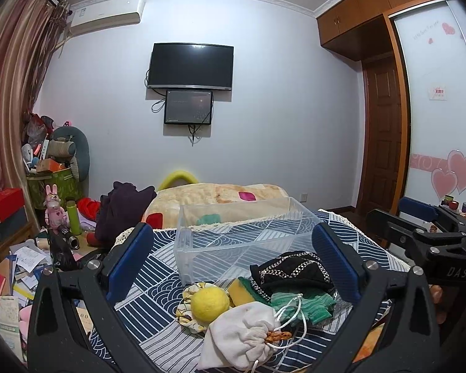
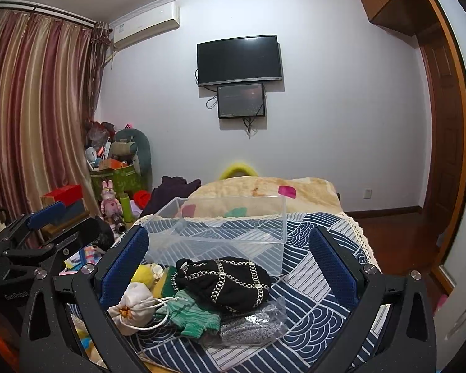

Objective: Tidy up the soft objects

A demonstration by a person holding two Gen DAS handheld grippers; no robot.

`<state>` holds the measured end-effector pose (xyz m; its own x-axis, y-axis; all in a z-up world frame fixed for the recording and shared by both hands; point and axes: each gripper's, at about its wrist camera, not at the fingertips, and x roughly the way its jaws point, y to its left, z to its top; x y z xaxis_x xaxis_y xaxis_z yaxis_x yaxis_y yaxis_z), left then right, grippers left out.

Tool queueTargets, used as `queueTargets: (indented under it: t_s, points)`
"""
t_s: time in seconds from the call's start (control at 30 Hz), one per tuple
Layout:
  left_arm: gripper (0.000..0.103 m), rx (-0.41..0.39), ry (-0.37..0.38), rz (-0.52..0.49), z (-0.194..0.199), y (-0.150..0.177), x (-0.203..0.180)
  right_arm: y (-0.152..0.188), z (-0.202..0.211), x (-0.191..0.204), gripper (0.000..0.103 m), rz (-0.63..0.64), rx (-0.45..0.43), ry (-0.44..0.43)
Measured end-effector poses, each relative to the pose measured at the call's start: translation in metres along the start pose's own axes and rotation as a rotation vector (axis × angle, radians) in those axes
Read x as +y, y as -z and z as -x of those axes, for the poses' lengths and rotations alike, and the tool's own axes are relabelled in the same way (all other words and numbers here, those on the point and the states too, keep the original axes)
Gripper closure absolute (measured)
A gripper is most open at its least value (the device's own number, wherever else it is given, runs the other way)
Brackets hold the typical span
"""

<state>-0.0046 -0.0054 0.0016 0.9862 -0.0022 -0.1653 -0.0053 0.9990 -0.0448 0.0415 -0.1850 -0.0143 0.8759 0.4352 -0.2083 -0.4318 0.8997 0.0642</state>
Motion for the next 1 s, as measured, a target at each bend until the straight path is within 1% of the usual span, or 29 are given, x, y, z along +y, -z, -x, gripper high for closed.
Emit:
queueTargets:
  t_s: [1.0]
  points:
    - [0.000, -0.009, -0.003, 0.003, 0.0012, -0.0009, -0.0004, -0.0039, 0.0019, 0.0038, 0.000, -0.005, 0.000, -0.002]
